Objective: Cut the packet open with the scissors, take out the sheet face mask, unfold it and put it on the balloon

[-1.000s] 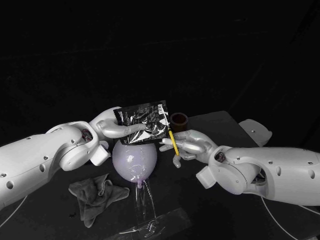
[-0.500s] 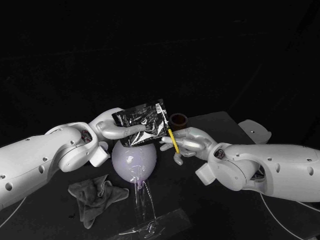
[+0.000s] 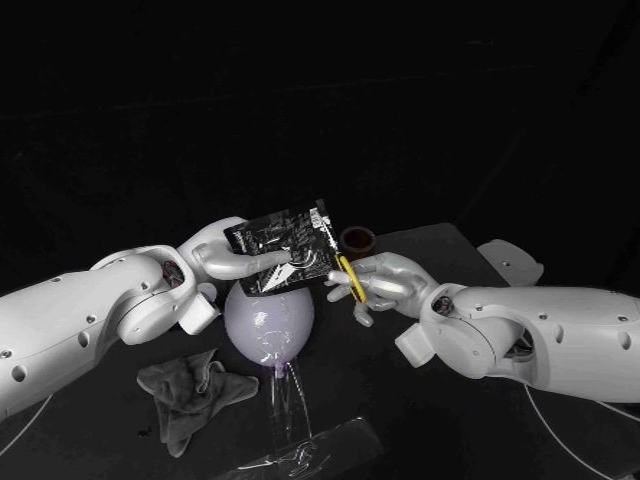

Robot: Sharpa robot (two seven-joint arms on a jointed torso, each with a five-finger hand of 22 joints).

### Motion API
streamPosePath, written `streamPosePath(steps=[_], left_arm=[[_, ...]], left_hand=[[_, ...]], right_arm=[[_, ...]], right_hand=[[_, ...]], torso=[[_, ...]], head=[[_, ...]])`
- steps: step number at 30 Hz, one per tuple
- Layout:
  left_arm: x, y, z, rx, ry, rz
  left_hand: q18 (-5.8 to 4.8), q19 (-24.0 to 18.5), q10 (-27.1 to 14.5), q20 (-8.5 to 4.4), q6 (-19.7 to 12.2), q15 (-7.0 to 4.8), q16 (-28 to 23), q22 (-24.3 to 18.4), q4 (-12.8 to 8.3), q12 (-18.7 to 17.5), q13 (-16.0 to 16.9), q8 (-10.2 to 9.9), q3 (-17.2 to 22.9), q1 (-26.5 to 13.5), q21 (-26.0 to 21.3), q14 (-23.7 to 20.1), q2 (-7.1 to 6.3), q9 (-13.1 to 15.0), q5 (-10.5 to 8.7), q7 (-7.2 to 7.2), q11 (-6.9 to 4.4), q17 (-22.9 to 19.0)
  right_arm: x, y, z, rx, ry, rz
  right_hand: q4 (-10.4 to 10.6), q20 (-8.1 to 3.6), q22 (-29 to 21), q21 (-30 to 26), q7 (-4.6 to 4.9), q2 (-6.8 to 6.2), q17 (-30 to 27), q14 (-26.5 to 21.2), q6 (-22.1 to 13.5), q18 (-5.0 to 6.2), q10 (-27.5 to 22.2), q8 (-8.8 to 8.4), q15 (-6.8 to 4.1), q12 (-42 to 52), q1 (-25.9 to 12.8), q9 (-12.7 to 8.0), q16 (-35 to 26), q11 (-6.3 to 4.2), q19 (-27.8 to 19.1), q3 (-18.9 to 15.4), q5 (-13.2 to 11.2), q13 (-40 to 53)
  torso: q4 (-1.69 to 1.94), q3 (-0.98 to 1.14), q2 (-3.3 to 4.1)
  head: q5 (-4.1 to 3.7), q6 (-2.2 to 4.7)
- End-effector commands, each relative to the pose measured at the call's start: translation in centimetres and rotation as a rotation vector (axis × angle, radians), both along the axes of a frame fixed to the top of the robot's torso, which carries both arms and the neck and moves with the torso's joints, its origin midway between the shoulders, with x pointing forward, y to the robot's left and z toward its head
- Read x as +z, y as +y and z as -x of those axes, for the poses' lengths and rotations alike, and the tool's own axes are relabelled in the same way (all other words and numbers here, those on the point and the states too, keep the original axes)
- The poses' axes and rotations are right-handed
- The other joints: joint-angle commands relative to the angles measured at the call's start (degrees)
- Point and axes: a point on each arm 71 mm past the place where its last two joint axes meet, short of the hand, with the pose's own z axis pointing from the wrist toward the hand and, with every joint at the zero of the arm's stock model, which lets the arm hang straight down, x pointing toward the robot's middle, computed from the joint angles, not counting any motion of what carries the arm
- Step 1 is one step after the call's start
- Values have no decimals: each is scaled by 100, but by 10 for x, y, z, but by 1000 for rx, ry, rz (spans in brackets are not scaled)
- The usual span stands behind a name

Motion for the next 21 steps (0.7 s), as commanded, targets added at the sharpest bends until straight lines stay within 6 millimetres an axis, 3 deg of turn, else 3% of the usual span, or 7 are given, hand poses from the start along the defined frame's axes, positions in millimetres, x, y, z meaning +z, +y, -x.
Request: streamPosePath(steps=[1,7,11,15,21], left_arm=[[-1,-3,3,-31,3,-4],[-2,-2,2,-31,6,-7],[-2,-2,2,-34,9,-9],[-2,-2,3,-39,13,-11],[-3,-3,4,-51,19,-17]], left_hand=[[88,-40,-8,19,40,-12,-28,7,-34,-8,-5,21,14,59,22,-8,-13,1415,24,-14,-1,9],[88,-40,-8,19,40,-12,-28,7,-34,-8,-5,21,14,59,22,-8,-13,1415,24,-14,-1,9],[88,-40,-8,19,40,-12,-28,7,-34,-8,-5,21,14,59,22,-8,-13,1415,24,-14,-1,9],[86,-50,-6,21,40,-13,-30,9,-38,-7,-5,22,13,61,24,-8,-11,1423,24,-12,-1,13],[86,-68,-3,20,40,-13,-30,10,-43,-5,-4,23,9,61,23,-6,-12,1433,24,-11,0,18]], right_arm=[[3,2,0,15,-23,-3],[4,1,0,21,-28,-7],[4,0,-1,30,-33,-13],[5,0,-2,40,-38,-18],[5,0,-5,56,-41,-23]], right_hand=[[-25,-12,11,31,12,33,11,146,41,41,172,23,-56,9,1,5,26,-141,26,-157,-24,10],[-59,-2,-42,-22,94,1,-47,133,-142,34,-139,-109,-9,-212,-58,4,3,-58,-15,-159,-22,-43],[-91,81,-123,-116,223,-33,-100,105,-335,42,-500,-263,101,-454,-126,-13,-9,71,-104,-161,-26,-147],[-110,139,-197,-205,290,-55,-158,72,-458,61,-653,-365,163,-555,-175,-37,-19,138,-189,-161,-27,-202],[-154,203,-299,-327,344,-49,-207,35,-592,93,-852,-479,224,-656,-198,-68,-24,203,-306,-159,-26,-273]], torso=[[2,2,1],[1,2,-3],[3,4,0],[-1,5,2],[1,5,0]], head=[[0,-3],[-1,2],[-4,12],[0,18],[-5,13]])
